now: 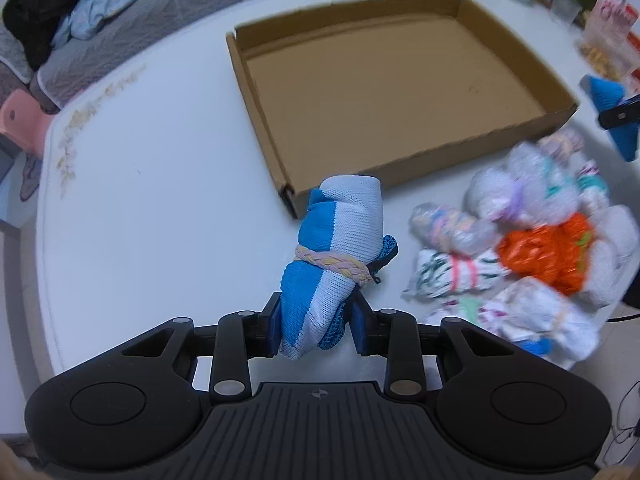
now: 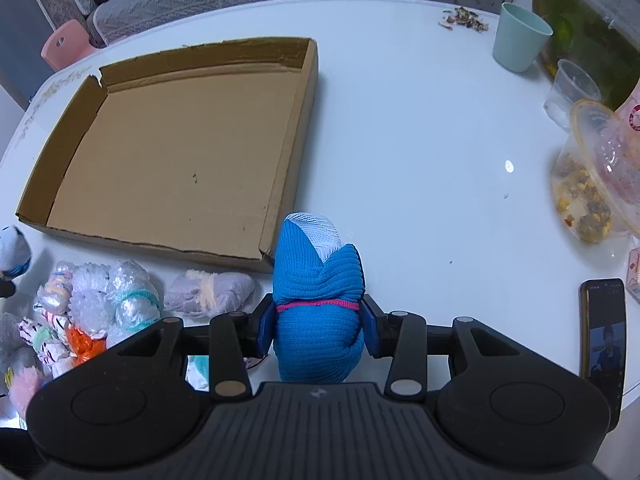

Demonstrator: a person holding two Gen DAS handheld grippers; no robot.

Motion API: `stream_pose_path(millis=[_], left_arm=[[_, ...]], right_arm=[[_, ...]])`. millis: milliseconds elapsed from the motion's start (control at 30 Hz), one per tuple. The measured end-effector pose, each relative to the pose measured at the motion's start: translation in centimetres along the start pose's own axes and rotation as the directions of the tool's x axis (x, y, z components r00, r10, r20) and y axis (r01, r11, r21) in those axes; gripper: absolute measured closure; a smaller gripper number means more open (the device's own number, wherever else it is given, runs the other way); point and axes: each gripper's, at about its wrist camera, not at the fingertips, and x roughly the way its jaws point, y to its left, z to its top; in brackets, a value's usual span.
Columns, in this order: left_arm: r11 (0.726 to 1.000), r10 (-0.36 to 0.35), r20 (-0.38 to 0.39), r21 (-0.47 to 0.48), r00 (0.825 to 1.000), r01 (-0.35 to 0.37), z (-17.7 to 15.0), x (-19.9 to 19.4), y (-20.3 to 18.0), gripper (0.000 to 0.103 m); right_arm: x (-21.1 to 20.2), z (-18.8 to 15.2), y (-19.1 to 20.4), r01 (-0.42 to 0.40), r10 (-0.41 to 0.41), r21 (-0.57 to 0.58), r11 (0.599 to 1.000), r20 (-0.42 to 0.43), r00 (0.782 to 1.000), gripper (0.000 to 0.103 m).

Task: Organize objects
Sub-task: 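Carry both blue socks into the cardboard tray and open both grippers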

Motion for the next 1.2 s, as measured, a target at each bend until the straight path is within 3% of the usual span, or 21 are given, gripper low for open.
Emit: stream_pose_path(millis=[167,333,467,600,833,1200], left_arm=[[0.998,-0.015,0.132,-0.052,0.991,0.022,3.4,-3.9,0.0,0.064],[0.983,-0.037,0.197,-0.167,0.980,0.071,9.3,-2.0,1.6,0.064],[0.969,-0.035,0.203,-0.232,0.978,0.083,13.1,1.4,1.7,0.064],[0.961,-0.007,0.204,-0.269,0.979,0.063,15.4,4.7,2.1,0.064],[0.957,0.019,0.200,-0.288,0.980,0.040,18.2,8.5,3.3,0.064],[0.942,0.060,0.137,-0.336,0.989,-0.010,16.9,10.9,3.7,0.064]], right_arm=[[-3.1,0.9,-0.4,-0.017,0.014,0.033,0.999,0.089,0.996,0.064],[-4.2,5.6,1.4,-0.111,0.104,0.019,0.994,0.215,0.971,0.064],[-3.7,10.1,5.5,-0.203,0.211,-0.056,0.977,0.256,0.943,0.064],[-0.7,13.8,9.2,-0.264,0.282,-0.109,0.958,0.233,0.931,0.064],[5.4,16.3,12.1,-0.294,0.312,-0.128,0.947,0.149,0.938,0.064],[8.3,18.1,14.8,-0.319,0.327,-0.103,0.942,0.071,0.942,0.064]])
